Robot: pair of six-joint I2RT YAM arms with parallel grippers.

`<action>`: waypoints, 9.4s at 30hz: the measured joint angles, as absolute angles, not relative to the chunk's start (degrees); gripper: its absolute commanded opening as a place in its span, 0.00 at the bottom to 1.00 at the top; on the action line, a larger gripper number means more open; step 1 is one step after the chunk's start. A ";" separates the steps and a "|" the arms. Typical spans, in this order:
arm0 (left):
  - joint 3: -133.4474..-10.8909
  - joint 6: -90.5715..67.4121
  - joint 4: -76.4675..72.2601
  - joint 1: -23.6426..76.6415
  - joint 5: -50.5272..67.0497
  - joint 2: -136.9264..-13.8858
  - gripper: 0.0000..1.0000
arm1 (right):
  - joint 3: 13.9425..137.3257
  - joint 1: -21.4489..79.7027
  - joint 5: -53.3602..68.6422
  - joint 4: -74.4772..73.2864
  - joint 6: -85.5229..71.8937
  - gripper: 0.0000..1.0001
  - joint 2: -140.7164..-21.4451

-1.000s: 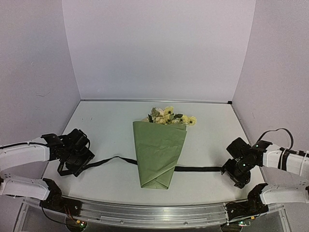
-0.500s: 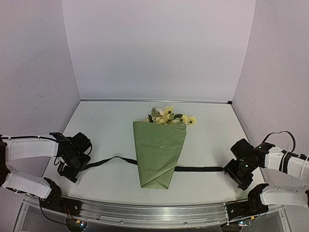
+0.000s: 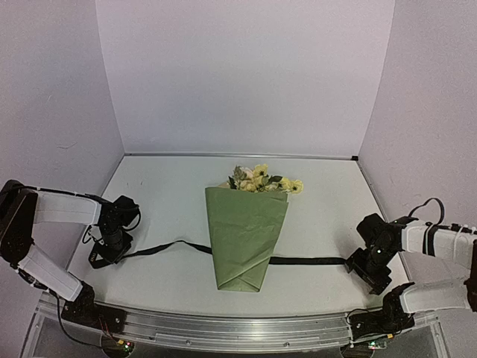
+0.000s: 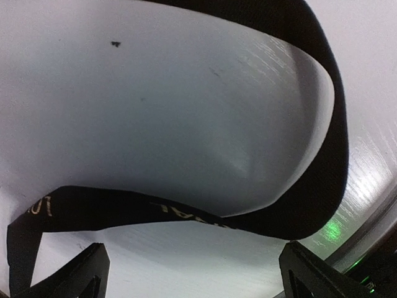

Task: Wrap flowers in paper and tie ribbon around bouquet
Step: Pick up the ribbon at the center of the board, then fold the left side of the ribbon for the folded bouquet, then adjust the left side of the ribbon on the folded bouquet, then pick up the right side of the ribbon from the center of the board.

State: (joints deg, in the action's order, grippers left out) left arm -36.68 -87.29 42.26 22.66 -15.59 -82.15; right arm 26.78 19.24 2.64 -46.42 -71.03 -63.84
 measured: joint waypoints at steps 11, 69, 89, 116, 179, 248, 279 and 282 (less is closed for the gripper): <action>-40.34 -77.37 38.08 20.45 -19.42 -87.20 0.00 | 30.18 16.43 1.85 -39.79 -64.50 0.88 -71.52; -36.82 -65.77 14.53 19.59 -14.17 -84.50 0.00 | 48.09 7.14 4.18 -31.05 -63.02 0.00 -90.94; -44.24 -60.51 13.52 13.76 -17.32 -86.98 0.00 | 58.11 6.31 7.38 -33.44 -57.87 0.00 -91.72; -49.56 -52.92 3.68 8.44 -3.69 -90.53 0.00 | 64.64 6.51 8.01 -33.85 -53.75 0.00 -92.77; -105.11 -27.55 19.72 51.31 -7.28 -124.62 0.64 | 75.50 15.14 20.49 -42.28 -39.81 0.62 -98.08; -75.18 -23.92 14.52 42.13 11.75 -104.88 0.58 | 55.05 31.52 -6.70 -45.83 -51.28 0.62 -86.50; -73.65 -19.46 17.69 42.22 10.35 -99.78 0.58 | 80.01 11.92 8.61 -54.31 -15.07 0.48 -111.47; -73.63 -19.48 17.69 42.22 10.35 -99.70 0.57 | 80.01 11.92 9.14 -55.80 -15.07 0.39 -111.66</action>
State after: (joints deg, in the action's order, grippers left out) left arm -73.63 -19.48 17.69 42.22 10.35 -99.70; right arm 80.01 11.92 9.14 -55.80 -15.07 -111.66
